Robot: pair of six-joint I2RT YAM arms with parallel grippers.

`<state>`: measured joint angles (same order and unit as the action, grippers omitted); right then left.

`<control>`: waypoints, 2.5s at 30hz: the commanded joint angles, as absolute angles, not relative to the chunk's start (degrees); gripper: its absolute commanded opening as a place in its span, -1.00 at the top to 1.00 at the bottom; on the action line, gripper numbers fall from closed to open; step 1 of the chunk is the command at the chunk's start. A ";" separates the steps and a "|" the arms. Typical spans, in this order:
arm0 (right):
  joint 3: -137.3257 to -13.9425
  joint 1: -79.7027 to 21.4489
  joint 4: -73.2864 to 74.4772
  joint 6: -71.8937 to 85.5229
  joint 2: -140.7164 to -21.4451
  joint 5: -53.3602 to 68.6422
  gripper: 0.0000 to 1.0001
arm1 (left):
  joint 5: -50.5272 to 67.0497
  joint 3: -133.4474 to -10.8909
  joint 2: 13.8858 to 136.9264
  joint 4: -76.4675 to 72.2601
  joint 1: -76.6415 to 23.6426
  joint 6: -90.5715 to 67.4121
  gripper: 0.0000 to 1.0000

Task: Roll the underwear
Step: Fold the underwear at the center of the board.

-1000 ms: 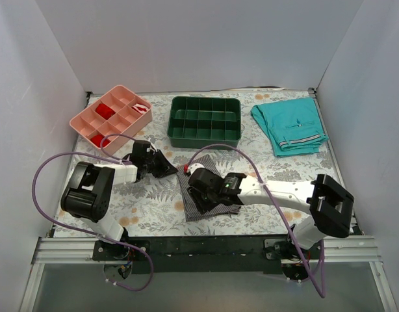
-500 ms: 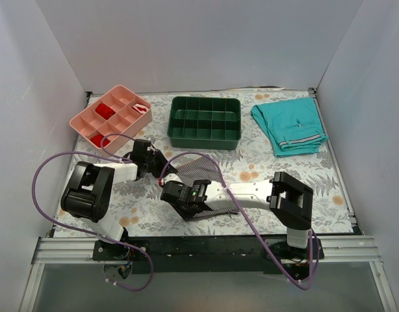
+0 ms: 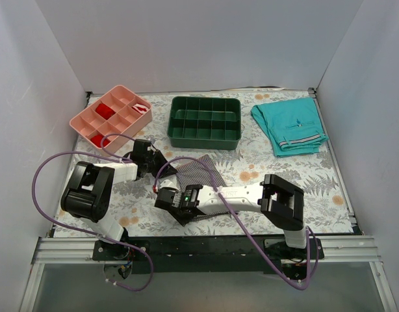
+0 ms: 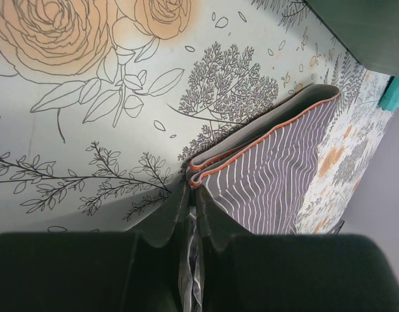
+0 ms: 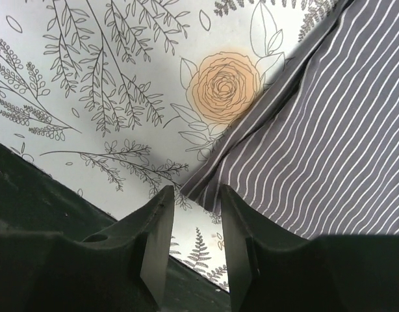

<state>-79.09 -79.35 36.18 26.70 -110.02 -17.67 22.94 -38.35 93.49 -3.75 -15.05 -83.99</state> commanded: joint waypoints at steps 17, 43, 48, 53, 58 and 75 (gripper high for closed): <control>-81.83 -79.80 38.32 26.63 -114.17 -19.25 0.38 | 21.27 -39.73 92.64 -1.14 -14.85 -83.14 1.00; -68.03 -77.52 21.89 25.14 -93.52 -9.86 0.97 | 9.05 -38.58 73.22 18.28 -14.68 -84.82 1.00; -67.42 -76.73 21.10 24.96 -93.25 -6.52 0.97 | 8.09 -40.16 70.49 23.20 -14.59 -84.29 1.00; -65.92 -75.85 20.22 25.84 -92.11 -4.75 0.97 | 5.80 -42.97 69.52 28.47 -14.68 -82.97 1.00; -62.76 -74.53 18.29 27.16 -90.09 -2.46 0.97 | 6.06 -44.73 71.01 30.76 -14.68 -80.60 1.00; -46.06 -63.46 3.35 33.31 -82.09 8.87 0.97 | 4.67 -55.36 82.96 34.71 -21.26 -77.69 1.00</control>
